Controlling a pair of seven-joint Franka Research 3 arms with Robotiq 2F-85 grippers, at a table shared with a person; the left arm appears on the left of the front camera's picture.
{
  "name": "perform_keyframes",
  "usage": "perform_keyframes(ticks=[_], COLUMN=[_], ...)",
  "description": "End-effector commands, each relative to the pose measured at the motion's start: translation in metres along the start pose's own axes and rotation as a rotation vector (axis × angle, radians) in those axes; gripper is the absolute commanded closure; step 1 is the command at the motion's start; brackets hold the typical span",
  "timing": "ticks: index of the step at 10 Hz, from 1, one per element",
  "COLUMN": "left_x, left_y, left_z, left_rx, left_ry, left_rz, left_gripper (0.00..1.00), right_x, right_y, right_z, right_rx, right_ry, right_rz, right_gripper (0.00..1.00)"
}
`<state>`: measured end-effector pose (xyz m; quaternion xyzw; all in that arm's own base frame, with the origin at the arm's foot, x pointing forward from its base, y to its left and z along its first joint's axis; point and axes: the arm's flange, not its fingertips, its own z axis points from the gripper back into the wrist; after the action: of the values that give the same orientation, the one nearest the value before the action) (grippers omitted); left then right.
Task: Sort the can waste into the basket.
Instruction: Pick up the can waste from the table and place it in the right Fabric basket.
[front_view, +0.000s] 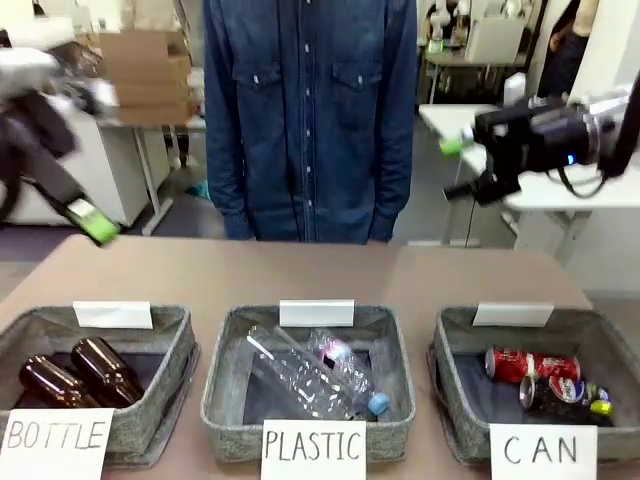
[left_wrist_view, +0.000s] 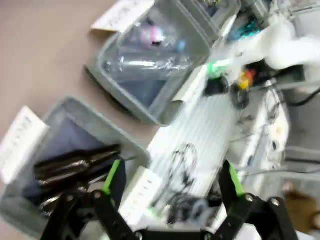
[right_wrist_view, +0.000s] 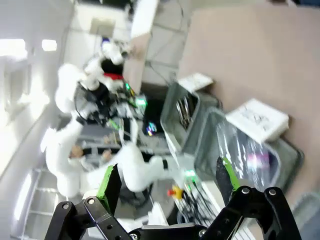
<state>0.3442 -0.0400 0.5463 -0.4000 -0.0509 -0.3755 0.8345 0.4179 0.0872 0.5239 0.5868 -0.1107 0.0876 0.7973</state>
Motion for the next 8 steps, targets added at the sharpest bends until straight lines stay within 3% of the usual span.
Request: perform_keyframes(ticks=[1, 2, 3, 4, 8], left_x=[-0.032, -0.052, -0.062, -0.05, -0.05], left_y=[0.033, 0.051, 0.059, 0.044, 0.044], left_z=[0.015, 0.021, 0.02, 0.031, 0.031], left_rx=[-0.355, -0.377, -0.327, -0.192, -0.192], left_ry=[-0.56, -0.671, -0.707, -0.225, -0.225], left_rz=[0.278, 0.364, 0.46, 0.168, 0.168], left_gripper=[0.04, 0.04, 0.04, 0.04, 0.04], right_x=[0.012, 0.014, 0.014, 0.015, 0.015], right_y=[0.002, 0.0, 0.001, -0.002, -0.002], right_z=[-0.011, -0.01, -0.004, -0.006, -0.006], right_rx=[0.034, 0.0, 0.01, 0.018, 0.018], right_ry=[-0.188, -0.22, -0.204, -0.153, -0.153], right_rz=[-0.05, -0.081, -0.093, -0.054, -0.054], right_gripper=[0.0, 0.0, 0.0, 0.0, 0.0])
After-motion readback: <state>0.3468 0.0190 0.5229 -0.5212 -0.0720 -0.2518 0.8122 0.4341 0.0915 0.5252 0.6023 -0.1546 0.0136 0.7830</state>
